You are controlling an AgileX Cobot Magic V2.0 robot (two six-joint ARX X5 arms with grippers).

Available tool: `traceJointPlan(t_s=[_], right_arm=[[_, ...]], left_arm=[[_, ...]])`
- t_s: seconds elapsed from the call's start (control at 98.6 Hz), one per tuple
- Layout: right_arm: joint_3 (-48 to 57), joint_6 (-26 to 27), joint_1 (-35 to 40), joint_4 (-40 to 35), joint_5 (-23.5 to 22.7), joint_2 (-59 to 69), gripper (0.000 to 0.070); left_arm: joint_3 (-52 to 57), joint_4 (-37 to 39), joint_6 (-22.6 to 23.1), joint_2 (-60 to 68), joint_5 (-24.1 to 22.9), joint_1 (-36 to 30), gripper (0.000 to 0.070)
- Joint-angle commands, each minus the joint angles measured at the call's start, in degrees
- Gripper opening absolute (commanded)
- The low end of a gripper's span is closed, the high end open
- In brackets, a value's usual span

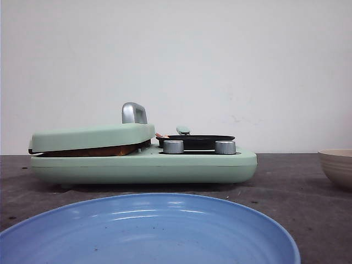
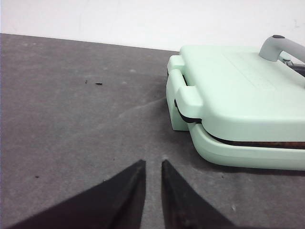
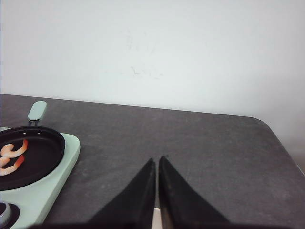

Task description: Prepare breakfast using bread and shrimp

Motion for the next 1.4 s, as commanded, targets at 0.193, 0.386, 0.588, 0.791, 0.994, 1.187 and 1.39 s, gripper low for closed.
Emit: traceJointPlan(t_s=[0.193, 0.386, 0.588, 0.791, 0.994, 1.187, 1.39], right_arm=[[0.35, 0.33, 0.35, 0.59, 0.0, -1.2, 0.0], [0.26, 0.33, 0.28, 0.59, -0.02, -6.01, 0.0], [-0.46, 0.33, 0.94, 0.85, 0.0, -12.85, 0.0], [-4.0, 0.33, 2.51, 4.46, 0.02, -17.38, 0.0], [-14.53, 0.44, 2.97, 11.91, 2.49, -20.63, 0.0], [-25.4, 1.05, 2.95, 12.5, 2.54, -22.93, 0.0], [-31.74, 0.98, 2.16, 9.6, 3.19, -25.68, 0.0]], left_arm=[[-1.05, -0.2, -0.37, -0.09, 0.13, 0.11, 0.0004], [-1.05, -0.2, -0.37, -0.09, 0.13, 0.11, 0.0004], [-1.05, -0.2, -0.37, -0.09, 0.13, 0.11, 0.0004], [-1.05, -0.2, -0.37, -0.09, 0.13, 0.11, 0.0004], [-1.05, -0.2, -0.37, -0.09, 0.13, 0.11, 0.0004], [-1.05, -0.2, -0.37, -0.09, 0.13, 0.11, 0.0004], [-1.05, -0.22, -0.37, -0.09, 0.13, 0.11, 0.0004]])
